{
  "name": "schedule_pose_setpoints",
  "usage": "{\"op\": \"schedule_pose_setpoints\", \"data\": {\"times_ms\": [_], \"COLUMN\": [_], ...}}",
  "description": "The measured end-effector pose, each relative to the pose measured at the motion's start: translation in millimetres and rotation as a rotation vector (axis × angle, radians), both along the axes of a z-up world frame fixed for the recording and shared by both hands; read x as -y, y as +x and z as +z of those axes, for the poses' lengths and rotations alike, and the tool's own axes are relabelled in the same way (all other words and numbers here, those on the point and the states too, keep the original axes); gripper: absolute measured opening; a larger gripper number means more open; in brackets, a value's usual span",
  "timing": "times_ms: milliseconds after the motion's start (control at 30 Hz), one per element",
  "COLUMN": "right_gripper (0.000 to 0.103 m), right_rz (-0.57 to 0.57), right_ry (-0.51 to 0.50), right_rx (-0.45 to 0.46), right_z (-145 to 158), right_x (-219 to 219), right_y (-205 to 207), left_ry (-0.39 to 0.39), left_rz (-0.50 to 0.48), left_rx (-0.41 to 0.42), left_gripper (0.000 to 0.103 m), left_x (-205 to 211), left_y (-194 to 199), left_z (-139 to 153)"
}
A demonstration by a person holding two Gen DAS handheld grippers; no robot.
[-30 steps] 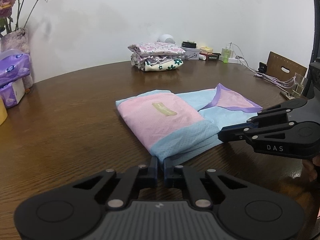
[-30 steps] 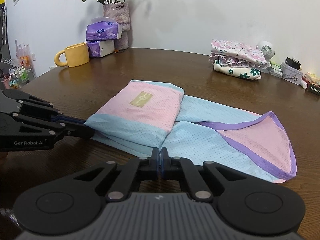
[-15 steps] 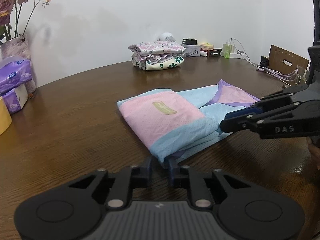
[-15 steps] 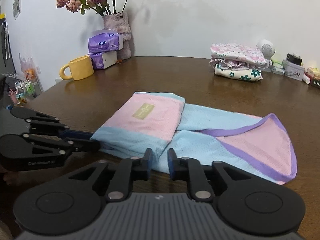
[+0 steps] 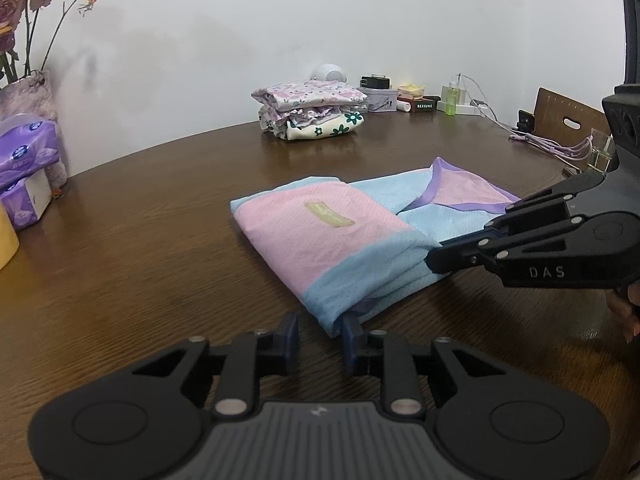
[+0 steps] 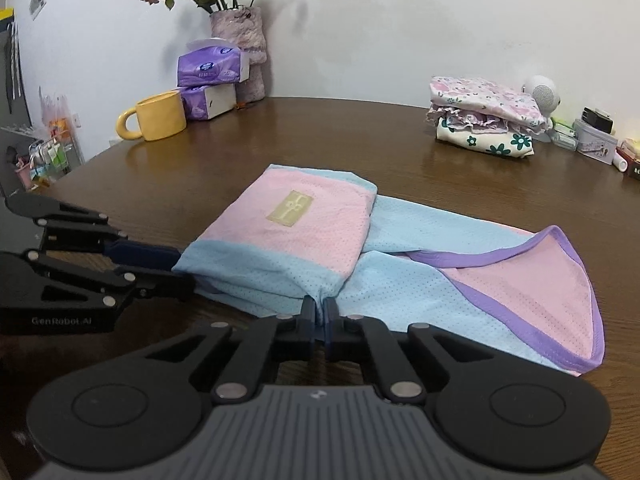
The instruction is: Fold clothes
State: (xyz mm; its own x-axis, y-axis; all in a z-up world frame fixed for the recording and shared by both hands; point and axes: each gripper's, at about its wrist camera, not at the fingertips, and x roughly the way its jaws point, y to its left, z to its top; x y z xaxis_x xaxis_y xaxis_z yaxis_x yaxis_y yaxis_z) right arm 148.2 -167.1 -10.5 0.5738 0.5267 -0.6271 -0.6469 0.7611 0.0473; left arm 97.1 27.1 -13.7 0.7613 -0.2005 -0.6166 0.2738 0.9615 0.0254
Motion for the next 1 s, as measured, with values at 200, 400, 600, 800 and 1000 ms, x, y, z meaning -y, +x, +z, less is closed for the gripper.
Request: {"op": "schedule_pose_setpoints", "data": {"times_ms": [200,400,600,800,1000], "right_gripper": [0.003,0.009,0.028,0.037,0.045], "right_rz": [0.009,0.005,0.048,0.185,0.249], "right_ry": [0.001,0.055,0.082,-0.001,-0.071], "right_rx": [0.002,-0.016,0.030,0.095,0.189], "right_z": [3,14,26,17,11], "right_x": [1,13,11,-14,-34], "right_y": [-1,1,3,-11,-31], "left_ry": [0.010,0.011,0.004,-0.027,-0.005], "left_rz": [-0.017,-0.013,0.009,0.016,-0.014], "left_rx": [0.008,0.004,-0.009,0.005,0.027], "left_gripper": [0.002,0.003,0.012,0.001,0.000], "left_x": [1,2,1,-2,3], "left_y": [-3,-2,-3,-2,-3], "left_z": [0,0,2,6,11]}}
